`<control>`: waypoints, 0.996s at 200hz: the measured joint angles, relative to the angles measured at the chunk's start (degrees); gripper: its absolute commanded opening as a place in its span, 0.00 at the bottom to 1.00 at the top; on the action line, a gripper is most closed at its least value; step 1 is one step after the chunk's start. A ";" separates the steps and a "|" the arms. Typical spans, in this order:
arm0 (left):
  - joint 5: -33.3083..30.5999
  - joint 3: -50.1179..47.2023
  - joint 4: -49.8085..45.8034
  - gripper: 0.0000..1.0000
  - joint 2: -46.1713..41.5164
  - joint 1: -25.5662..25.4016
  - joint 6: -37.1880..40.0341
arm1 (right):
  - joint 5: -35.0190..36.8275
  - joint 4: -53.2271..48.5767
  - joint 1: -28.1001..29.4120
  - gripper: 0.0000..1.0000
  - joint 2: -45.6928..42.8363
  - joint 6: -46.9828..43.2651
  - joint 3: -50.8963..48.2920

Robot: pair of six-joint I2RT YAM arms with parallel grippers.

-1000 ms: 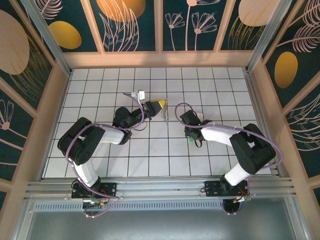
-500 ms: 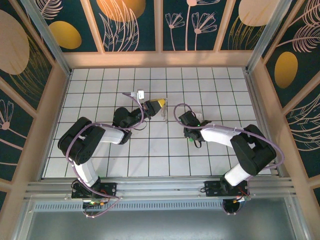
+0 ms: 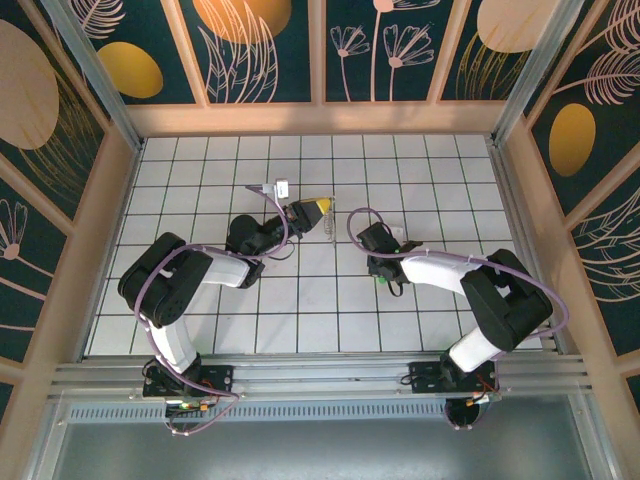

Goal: Put the keys on the keyring

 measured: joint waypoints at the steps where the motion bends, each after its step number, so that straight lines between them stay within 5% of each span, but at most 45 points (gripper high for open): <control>1: 0.00 0.00 0.00 0.00 0.00 0.00 0.00 | 0.02 0.00 0.00 0.20 0.00 0.02 0.00; 58: 0.00 0.07 0.02 0.00 0.33 0.00 -0.59 | -0.02 0.39 0.09 0.16 0.52 0.00 -0.26; 199: 0.17 0.13 0.07 0.00 0.35 0.00 -1.05 | -0.55 -0.33 1.42 0.24 -2.73 0.02 -0.72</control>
